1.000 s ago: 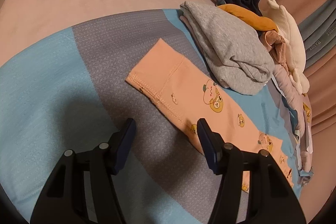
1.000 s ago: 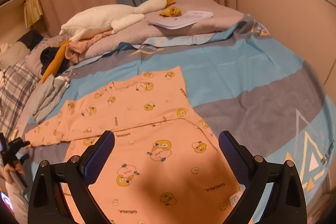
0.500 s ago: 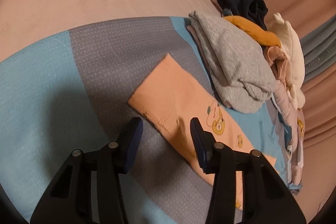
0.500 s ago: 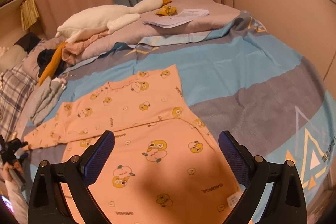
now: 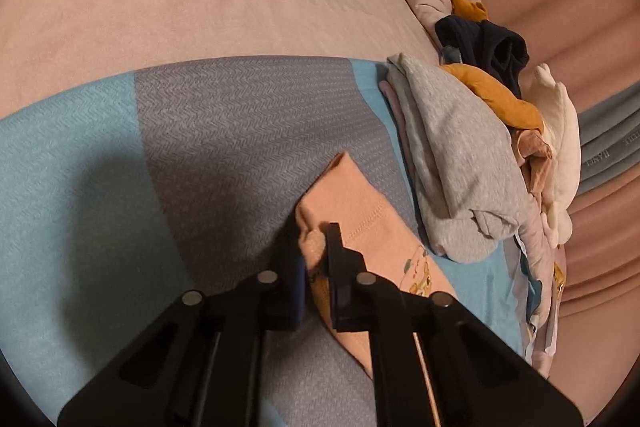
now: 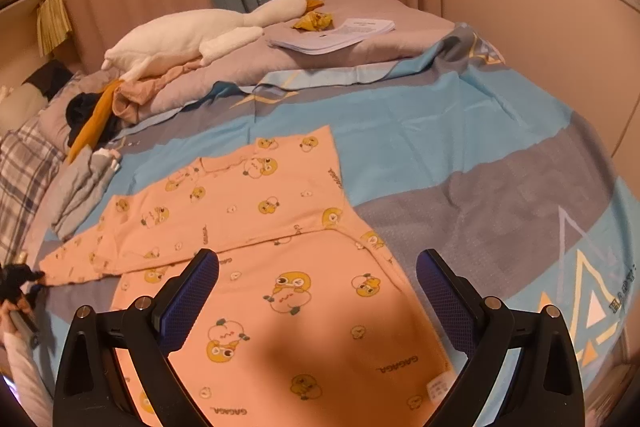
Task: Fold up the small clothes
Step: 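Close the left gripper on the leg hem and lift it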
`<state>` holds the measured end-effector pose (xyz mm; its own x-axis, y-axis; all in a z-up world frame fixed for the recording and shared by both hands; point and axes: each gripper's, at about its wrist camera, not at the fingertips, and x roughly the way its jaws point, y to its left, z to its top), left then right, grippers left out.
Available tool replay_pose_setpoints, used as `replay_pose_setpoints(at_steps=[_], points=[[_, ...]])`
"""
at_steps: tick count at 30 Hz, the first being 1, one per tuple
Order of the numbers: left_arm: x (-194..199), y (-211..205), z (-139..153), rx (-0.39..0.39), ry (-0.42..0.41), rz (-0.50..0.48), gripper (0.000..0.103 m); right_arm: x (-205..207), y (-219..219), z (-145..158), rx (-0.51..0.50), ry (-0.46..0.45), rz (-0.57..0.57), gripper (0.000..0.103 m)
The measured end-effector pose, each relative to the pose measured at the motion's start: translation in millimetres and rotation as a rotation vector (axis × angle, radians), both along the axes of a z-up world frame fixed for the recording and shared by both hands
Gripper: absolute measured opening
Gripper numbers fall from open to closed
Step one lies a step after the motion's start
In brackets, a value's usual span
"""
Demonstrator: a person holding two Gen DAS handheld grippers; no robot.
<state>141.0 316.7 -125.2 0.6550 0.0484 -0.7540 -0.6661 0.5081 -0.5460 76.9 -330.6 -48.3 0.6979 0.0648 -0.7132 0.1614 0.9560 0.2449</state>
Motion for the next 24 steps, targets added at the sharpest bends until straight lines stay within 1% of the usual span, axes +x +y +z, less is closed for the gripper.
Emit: replay_pose_setpoints(at_steps=[5,9,11,16,24], points=[[3,-10,17,0.060,-0.002,0.004,0.005,-1,-3,-1,0.002,-0.002,-0.009,0.099],[8,-30,44,0.189,0.014,-0.029,0.004,-4,-7,-2,0.008,-0.012,-0.016,0.099],[9,-40,56,0.221,0.002,-0.039,0.004,-6,-8,-2,0.010,-0.016,-0.020,0.099],[17,-78,89,0.317,-0.041,-0.116,0.004,-10,-13,-1,0.024,-0.031,-0.016,0.099],[27,-140,124,0.370,-0.121,-0.262,0.004,-19,-27,-2,0.053,-0.049,-0.040,0.099]])
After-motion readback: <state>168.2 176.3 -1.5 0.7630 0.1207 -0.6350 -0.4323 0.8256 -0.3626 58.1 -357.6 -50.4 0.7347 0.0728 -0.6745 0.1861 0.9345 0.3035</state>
